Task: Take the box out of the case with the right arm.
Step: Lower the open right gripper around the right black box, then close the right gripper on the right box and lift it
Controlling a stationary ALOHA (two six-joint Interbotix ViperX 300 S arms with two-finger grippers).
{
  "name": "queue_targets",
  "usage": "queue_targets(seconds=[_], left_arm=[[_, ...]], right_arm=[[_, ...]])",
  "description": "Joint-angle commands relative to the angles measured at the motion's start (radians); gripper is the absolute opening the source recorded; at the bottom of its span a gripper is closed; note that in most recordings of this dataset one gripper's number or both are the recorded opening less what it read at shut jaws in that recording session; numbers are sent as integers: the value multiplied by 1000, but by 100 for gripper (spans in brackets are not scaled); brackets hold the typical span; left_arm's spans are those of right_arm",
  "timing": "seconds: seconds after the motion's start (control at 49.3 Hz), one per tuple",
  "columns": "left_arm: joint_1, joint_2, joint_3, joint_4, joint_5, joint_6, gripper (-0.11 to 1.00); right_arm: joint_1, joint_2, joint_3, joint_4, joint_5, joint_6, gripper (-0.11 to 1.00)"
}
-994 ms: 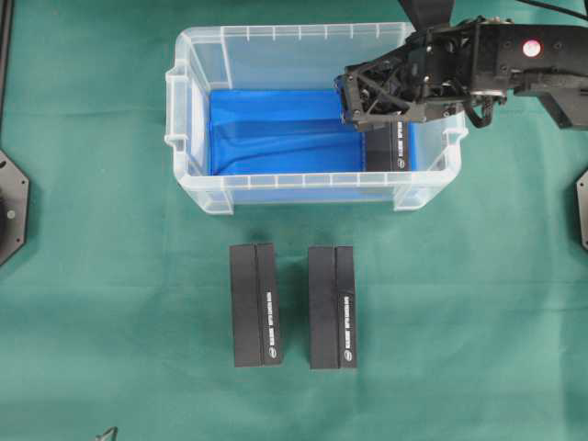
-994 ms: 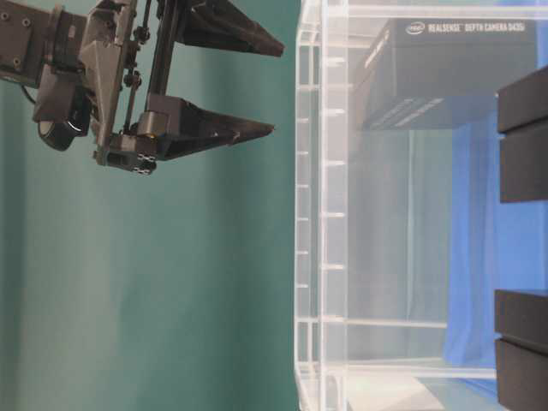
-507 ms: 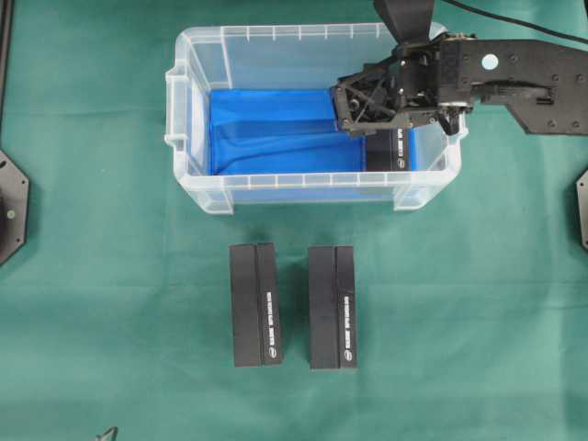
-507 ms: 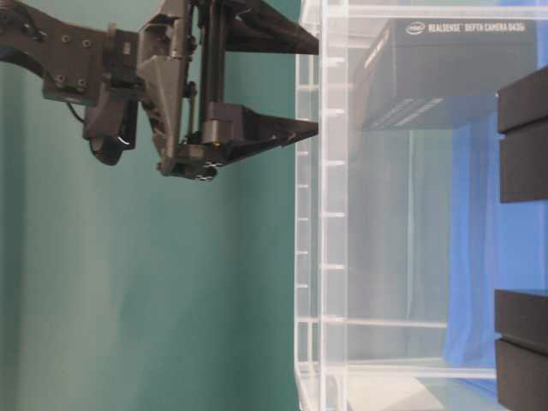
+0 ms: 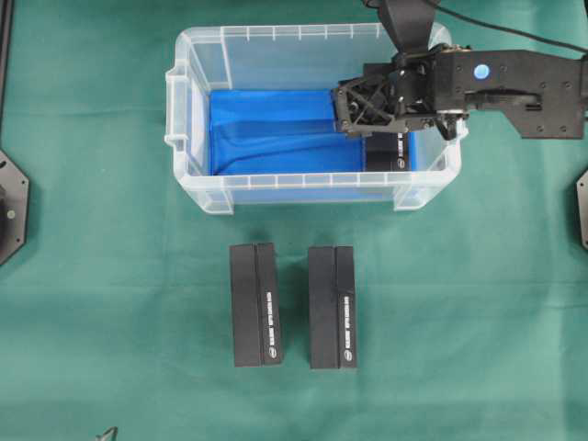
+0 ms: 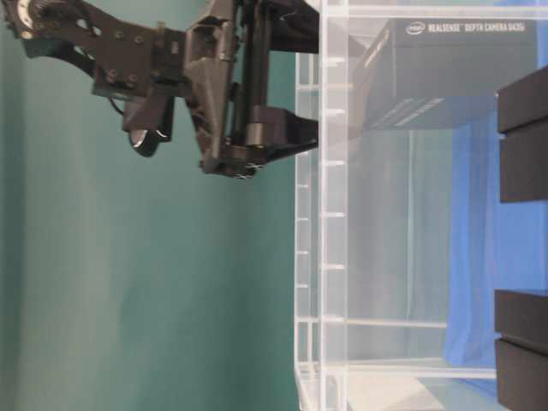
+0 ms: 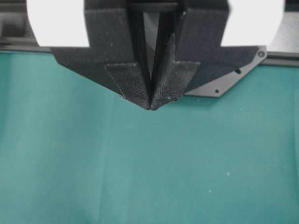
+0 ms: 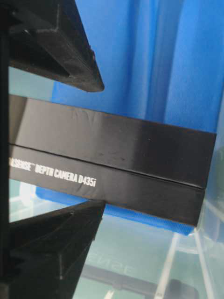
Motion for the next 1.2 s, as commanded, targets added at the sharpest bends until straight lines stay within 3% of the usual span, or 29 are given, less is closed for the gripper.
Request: queue_targets(seconds=[0.0,0.731,0.812,0.933,1.177], left_arm=[[-3,5,-9,3,-5,0,0],[-3,2,-9,3,-5,0,0],[-5,2,-8,3,-5,0,0],[-3,2,-9,3,-5,0,0],[-3,2,-8,3,-5,0,0]], right_arm=[[-5,0,-6,-2,-9,2,93],[-6,84,-6,48,-44,17,92],[-6,84,-9,51,-40,21,87],[-6,84,-11,51,-40,21,64],[-6,81,-17,51,-38,21,65]])
